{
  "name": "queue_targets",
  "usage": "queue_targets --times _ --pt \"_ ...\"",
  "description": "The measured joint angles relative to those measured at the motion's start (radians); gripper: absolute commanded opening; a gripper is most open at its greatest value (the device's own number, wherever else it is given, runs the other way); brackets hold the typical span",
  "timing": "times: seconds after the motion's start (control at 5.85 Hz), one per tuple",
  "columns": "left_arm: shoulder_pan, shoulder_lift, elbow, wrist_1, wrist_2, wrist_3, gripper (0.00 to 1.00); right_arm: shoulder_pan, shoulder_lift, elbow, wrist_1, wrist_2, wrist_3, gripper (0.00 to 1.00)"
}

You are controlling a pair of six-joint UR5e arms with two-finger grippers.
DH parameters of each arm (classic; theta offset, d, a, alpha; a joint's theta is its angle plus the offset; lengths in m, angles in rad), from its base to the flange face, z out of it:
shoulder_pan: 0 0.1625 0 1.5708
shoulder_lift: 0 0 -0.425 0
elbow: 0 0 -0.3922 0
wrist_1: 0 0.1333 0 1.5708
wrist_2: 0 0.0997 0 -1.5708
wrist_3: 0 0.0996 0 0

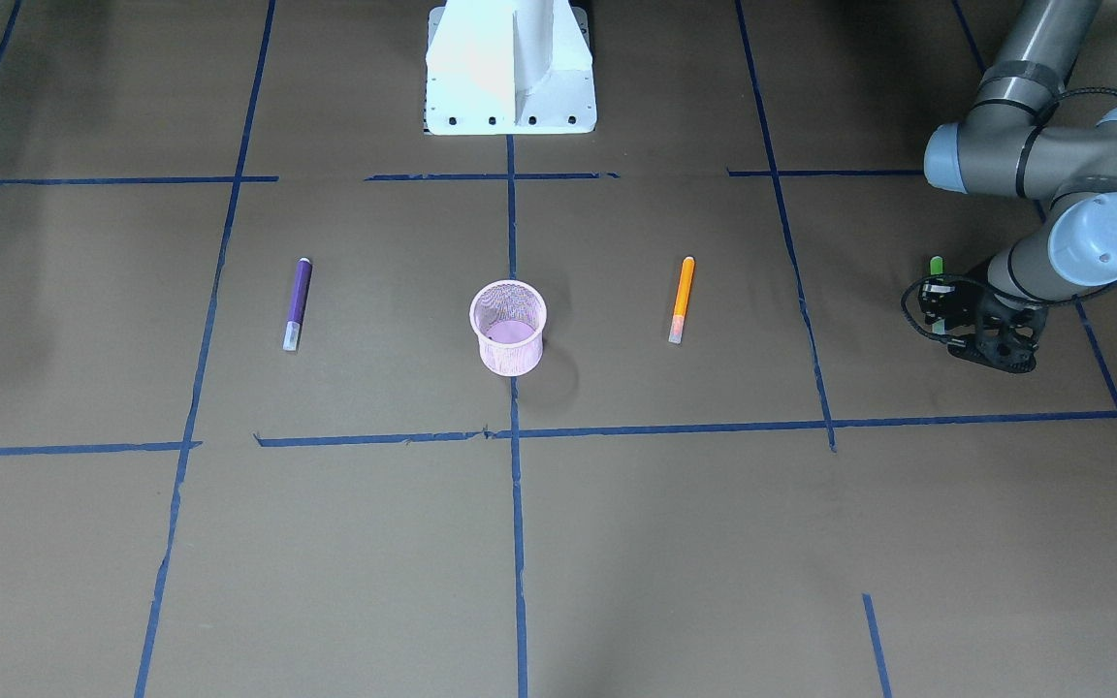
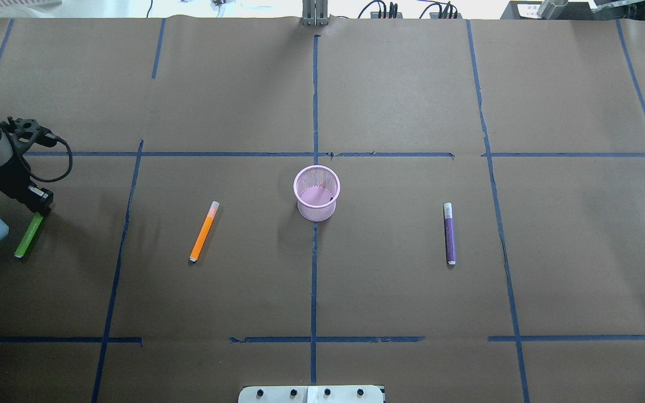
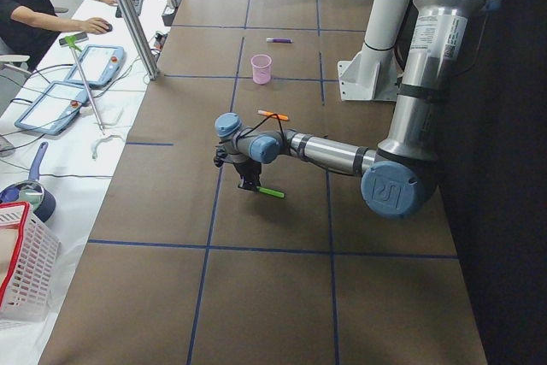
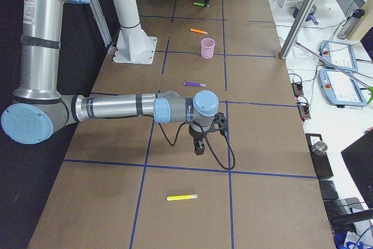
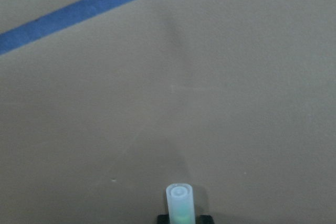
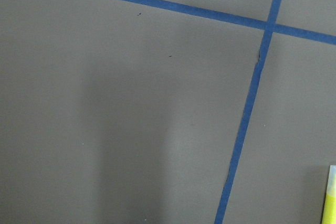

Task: Collect pens into pen holder
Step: 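Lower the left gripper onto the green marker and close it, then lift the green marker with the left gripper toward the pink cup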

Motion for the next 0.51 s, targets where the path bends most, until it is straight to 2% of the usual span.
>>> queue_targets --times 0.17,0.34,0.51 --pt "0.005 0.001 0.000 0.000 0.000 0.000 0.29 0.000 0.000 0.000 0.000 0.000 0.001 1.00" --pt "0.006 0.001 0.000 0.000 0.000 0.000 0.05 -0.001 0.001 0.000 0.000 0.000 0.001 1.00" --pt "0.006 0.001 -0.001 -0.001 0.000 0.001 0.00 -0.002 0.001 0.000 0.000 0.000 0.001 1.00"
